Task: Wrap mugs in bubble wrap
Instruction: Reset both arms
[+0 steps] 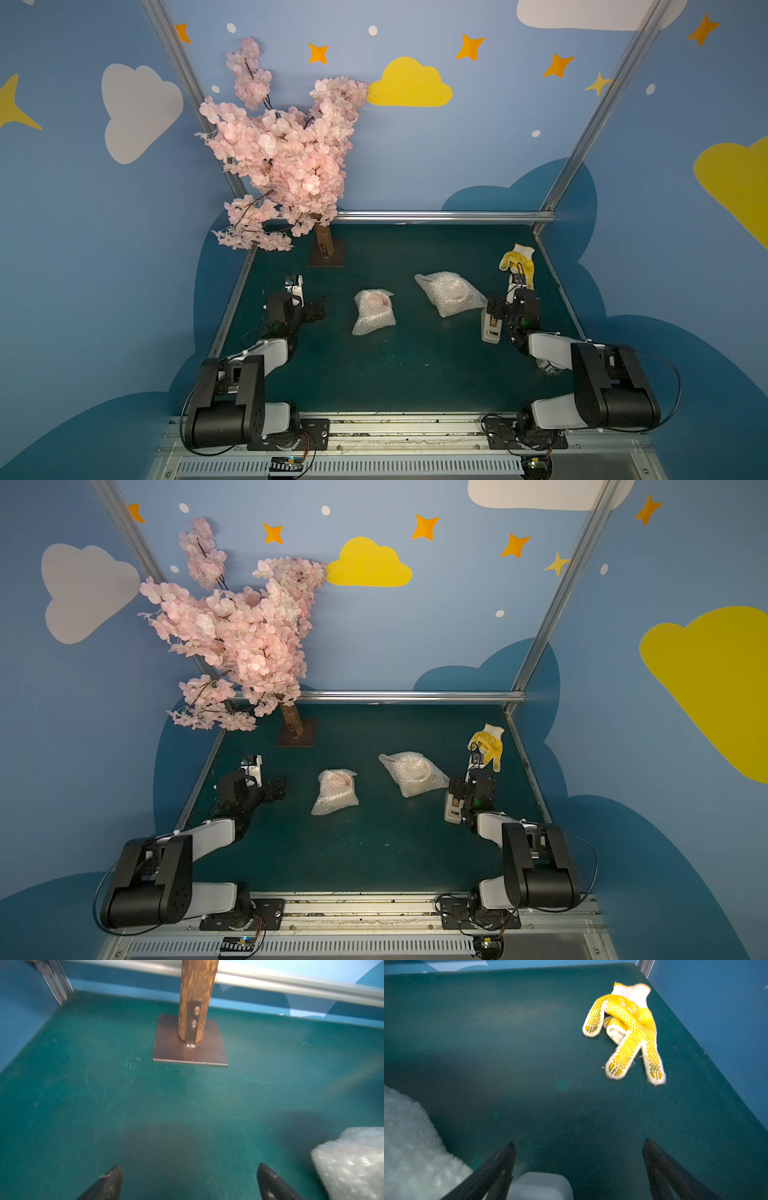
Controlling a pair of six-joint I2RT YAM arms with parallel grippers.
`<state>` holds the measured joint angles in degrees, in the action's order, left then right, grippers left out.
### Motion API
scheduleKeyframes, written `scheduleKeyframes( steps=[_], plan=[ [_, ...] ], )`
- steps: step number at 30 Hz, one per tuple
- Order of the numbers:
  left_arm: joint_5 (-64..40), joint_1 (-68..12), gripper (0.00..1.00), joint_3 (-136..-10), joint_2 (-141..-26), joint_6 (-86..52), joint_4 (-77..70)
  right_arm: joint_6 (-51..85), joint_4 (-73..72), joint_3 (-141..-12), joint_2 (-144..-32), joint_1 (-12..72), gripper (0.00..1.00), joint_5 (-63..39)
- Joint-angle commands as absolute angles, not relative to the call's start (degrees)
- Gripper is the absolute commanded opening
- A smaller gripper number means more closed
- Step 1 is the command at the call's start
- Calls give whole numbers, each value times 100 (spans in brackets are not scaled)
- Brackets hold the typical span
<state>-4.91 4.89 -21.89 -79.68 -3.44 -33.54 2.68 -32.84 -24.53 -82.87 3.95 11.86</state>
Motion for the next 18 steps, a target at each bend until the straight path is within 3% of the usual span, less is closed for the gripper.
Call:
scheduleKeyframes(
  steps=[1, 4, 8, 18],
  plan=[
    [-661, 527, 99, -2136, -8411, -258, -4556, 195, -3437, -2625, -8379, 381, 94, 1107],
    [-674, 419, 99, -2223, -9049, -118, -5168, 168, -3475, -2627, -8397, 386, 94, 1124],
    [-525, 346, 100, -2358, -8808, -79, -4514, 162, -3462, -2627, -8386, 400, 94, 1147],
    [-334, 252, 100, -2354, -8793, -26, -4526, 158, -3463, -2628, -8392, 420, 94, 1169]
  ],
)
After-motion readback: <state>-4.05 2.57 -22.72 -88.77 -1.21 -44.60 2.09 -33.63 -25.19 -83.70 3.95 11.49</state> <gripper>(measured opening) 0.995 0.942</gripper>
